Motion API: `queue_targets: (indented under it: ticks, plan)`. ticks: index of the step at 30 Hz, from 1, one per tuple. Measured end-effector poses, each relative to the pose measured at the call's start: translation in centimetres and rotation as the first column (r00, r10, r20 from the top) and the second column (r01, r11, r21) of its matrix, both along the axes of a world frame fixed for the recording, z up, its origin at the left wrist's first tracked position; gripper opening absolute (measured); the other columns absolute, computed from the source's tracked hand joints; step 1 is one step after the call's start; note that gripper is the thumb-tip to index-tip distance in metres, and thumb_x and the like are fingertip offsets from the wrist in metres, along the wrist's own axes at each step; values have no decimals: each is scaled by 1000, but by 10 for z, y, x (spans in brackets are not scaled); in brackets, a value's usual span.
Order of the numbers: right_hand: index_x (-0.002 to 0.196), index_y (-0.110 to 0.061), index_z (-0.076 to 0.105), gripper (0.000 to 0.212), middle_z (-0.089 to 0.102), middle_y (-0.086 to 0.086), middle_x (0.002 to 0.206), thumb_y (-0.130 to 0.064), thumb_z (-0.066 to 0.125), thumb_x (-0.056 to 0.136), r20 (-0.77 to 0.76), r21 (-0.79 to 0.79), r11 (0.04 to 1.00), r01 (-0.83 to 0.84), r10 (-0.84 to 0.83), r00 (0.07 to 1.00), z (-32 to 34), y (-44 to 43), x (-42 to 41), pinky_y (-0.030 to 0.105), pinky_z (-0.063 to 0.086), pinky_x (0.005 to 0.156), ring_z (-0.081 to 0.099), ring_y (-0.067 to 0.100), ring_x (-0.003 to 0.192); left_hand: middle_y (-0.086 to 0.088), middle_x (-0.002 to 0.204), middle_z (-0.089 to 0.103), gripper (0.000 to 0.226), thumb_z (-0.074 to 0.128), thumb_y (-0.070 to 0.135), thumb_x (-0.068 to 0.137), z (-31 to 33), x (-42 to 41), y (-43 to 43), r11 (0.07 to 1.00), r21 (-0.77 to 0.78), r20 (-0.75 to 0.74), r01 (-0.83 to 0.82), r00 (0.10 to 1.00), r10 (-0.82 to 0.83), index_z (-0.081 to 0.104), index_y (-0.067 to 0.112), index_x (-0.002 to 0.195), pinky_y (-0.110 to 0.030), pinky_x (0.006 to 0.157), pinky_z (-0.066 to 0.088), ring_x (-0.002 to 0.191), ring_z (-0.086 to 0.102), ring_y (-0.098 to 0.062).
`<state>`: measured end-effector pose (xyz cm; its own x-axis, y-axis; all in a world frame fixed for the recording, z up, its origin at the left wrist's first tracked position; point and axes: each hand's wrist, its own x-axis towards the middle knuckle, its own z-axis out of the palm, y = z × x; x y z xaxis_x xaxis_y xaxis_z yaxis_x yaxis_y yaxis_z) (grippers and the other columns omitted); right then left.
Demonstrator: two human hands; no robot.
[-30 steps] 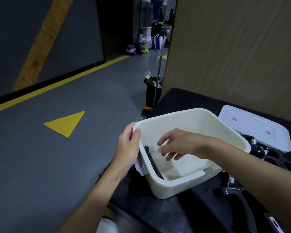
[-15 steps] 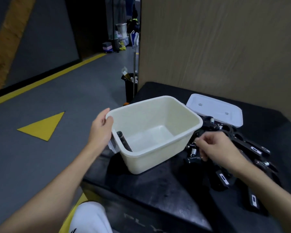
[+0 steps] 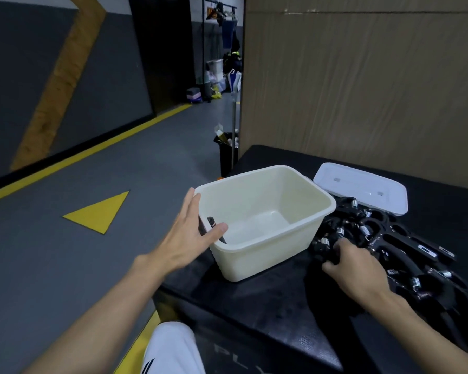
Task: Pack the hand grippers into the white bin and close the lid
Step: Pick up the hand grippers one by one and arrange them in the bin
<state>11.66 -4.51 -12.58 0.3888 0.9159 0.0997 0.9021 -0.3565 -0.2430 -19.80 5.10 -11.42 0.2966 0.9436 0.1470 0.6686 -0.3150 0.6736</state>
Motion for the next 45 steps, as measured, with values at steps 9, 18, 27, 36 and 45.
queue_targets:
  ticks: [9, 18, 27, 36, 45]
  plan:
    - [89, -28, 55, 18, 69, -5, 69, -19, 69, 82, -467, 514, 853, 88, 193, 863, 100, -29, -25, 23, 44, 56, 60, 7, 60, 18, 161, -22, 123, 27, 95, 64, -3, -4, 0, 999, 10, -92, 53, 994, -52, -1, 21, 158, -35, 119, 11, 151, 2, -12]
    - [116, -21, 58, 29, 74, -2, 80, -18, 68, 89, -550, 218, 878, -425, 471, 690, 119, 93, -95, 24, 50, 67, 65, 10, 69, 21, 154, -38, 130, 22, 101, 59, -9, -22, 10, 984, 27, -208, 178, 963, -169, -17, 24, 155, -30, 120, 4, 148, -17, -4]
    - [99, -7, 68, 13, 66, 0, 64, -14, 67, 88, -604, -154, 861, -484, 306, 736, 72, 142, -118, 23, 40, 51, 48, 6, 40, 22, 154, -37, 135, 29, 102, 55, -12, -25, 12, 976, 54, -171, 211, 965, -200, -23, 23, 153, -29, 121, 7, 147, -17, 2]
    - [110, 7, 64, 25, 55, 9, 60, -6, 65, 88, -577, -382, 792, -477, 198, 792, 44, 153, -135, 21, 50, 43, 52, 16, 50, 22, 155, -35, 134, 35, 99, 59, -12, -24, 11, 975, 49, -128, 217, 969, -210, -20, 22, 154, -40, 123, 13, 147, -17, 2]
    - [105, 11, 65, 22, 59, 9, 64, -5, 61, 90, -571, -422, 737, -528, 236, 786, 34, 161, -146, 21, 53, 48, 57, 14, 52, 26, 153, -36, 134, 37, 98, 58, -8, -25, 9, 976, 13, -106, 218, 971, -216, -21, 24, 154, -42, 120, 22, 149, -9, -1]
